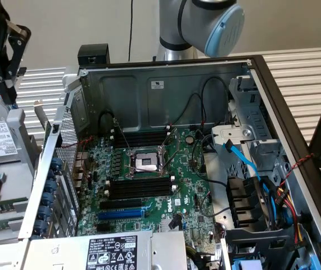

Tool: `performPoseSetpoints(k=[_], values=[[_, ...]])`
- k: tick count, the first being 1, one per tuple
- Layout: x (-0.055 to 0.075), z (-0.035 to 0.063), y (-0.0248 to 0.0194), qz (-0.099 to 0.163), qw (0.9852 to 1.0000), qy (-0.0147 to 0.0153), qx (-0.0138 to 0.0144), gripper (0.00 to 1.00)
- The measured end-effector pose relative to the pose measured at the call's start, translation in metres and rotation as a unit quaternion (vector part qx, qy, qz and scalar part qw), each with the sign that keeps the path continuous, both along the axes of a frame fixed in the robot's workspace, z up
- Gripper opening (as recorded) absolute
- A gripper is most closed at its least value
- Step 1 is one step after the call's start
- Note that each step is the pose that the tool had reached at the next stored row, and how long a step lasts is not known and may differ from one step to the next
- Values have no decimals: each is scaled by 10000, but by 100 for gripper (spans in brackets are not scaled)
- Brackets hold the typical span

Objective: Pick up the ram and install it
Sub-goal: 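Reach for the ram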

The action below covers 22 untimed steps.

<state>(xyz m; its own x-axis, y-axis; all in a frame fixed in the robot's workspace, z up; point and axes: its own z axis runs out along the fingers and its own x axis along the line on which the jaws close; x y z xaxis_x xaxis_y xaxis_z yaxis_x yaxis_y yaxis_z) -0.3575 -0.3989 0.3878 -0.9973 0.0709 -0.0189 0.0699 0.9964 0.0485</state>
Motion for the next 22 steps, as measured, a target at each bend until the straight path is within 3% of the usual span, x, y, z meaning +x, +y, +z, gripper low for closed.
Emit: performPoseSetpoints(k=[5,12,16,22], values=[[-216,-26,-2,11,10000,0,0,12],[-263,-29,-10,405,9992,0,0,12],[-267,-27,-9,763,9971,1,0,12],[-268,-29,-10,1314,9913,0,0,12]])
